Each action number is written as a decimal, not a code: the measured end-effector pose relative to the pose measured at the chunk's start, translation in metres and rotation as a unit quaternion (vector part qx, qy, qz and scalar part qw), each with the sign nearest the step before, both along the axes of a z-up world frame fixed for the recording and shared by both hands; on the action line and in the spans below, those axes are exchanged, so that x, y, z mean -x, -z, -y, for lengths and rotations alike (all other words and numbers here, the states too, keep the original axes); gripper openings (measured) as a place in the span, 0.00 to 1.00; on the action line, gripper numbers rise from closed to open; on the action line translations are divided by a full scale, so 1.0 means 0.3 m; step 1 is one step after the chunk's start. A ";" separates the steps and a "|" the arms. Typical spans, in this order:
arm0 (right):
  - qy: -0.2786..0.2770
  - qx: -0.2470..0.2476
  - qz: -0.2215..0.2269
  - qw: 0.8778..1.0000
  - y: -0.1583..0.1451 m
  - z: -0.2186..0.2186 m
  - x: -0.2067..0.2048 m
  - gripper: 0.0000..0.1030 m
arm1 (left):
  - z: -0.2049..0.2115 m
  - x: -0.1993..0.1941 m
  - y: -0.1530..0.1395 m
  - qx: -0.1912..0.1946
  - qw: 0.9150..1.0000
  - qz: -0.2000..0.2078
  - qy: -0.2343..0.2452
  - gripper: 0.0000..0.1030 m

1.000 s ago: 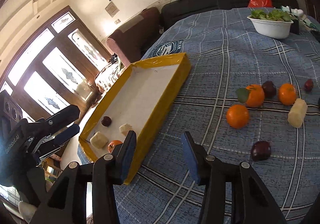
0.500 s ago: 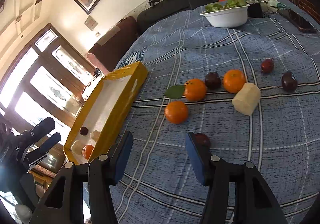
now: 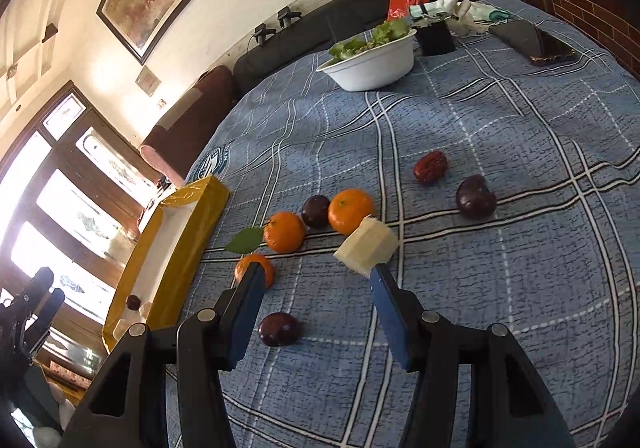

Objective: Organize fruits
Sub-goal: 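Move both tools back toward the fruit, right tool toward a cream block, then grasp the cream block with the right tool while the left tool grasps another dark plum, then carry the cream block and dark plum with both tools over the tray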

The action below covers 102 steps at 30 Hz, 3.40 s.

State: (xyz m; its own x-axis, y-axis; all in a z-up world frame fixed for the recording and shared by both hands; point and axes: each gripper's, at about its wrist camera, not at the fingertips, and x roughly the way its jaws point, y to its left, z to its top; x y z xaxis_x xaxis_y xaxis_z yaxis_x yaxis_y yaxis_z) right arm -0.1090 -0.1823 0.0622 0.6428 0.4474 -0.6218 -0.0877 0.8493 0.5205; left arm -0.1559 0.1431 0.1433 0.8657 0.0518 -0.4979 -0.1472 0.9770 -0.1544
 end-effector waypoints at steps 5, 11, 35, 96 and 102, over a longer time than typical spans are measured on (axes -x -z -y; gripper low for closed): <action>0.029 -0.002 -0.007 1.000 0.017 0.086 -0.015 0.58 | 0.006 -0.015 0.015 -0.006 1.000 -0.004 -0.005 0.87; 0.026 0.007 -0.024 0.999 0.044 0.095 -0.033 0.58 | 0.045 -0.063 0.083 0.020 0.998 -0.052 0.040 0.87; 0.010 0.066 -0.012 0.998 0.062 -0.011 -0.126 0.44 | 0.396 -0.190 0.318 -0.043 0.965 -0.148 0.211 0.87; -0.241 0.067 0.028 0.968 -0.166 -0.762 -0.064 0.46 | -0.468 -0.343 0.209 0.037 0.984 -0.173 0.013 0.28; -0.282 0.132 0.020 0.950 -0.063 -0.956 -0.065 0.46 | -0.506 -0.386 0.277 0.040 0.976 -0.216 0.000 0.28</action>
State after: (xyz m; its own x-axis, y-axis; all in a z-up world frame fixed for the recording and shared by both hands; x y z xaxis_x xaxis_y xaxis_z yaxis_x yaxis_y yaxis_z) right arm -0.0894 0.1044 0.0810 0.3721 0.5588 -0.7411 -0.5828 0.7621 0.2820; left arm -0.0402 0.2950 0.0602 0.5748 -0.0015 -0.8183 -0.2163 0.9642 -0.1537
